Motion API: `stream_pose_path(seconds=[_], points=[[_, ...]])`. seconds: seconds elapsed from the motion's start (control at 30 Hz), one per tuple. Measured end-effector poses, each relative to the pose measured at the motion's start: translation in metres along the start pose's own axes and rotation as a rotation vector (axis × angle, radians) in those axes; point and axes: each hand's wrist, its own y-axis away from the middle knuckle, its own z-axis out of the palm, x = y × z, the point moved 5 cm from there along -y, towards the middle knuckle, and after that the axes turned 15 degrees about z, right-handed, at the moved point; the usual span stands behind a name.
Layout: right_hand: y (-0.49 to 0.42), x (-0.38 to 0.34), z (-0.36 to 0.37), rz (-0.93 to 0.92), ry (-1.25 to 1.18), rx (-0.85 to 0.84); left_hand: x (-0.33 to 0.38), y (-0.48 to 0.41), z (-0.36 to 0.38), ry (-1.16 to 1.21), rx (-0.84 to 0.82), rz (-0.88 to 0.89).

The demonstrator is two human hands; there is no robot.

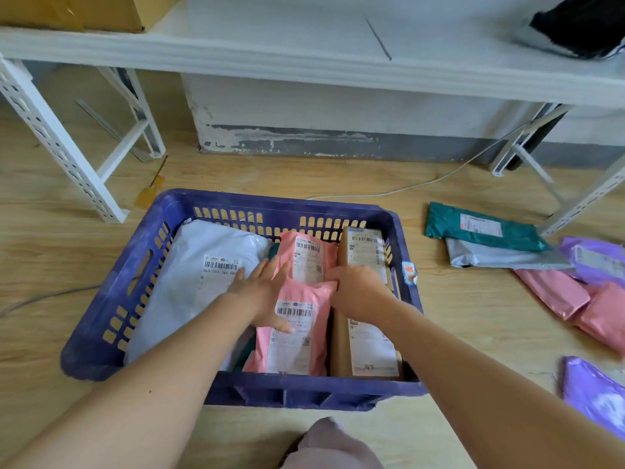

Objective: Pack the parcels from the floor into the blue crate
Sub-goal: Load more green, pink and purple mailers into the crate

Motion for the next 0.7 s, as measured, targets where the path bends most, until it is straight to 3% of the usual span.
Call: stream_pose_path(seconds=[0.27, 0.7], points=[[0.046, 0.051, -0.06, 0.068, -0.132, 0.104, 0.058, 0.015, -0.066, -0.004, 0.209, 0.122], [0.109, 0.189, -0.109, 0.281, -0.472, 0.2, 0.203, 0.001, -0.137, -0.038, 0.301, 0.375]])
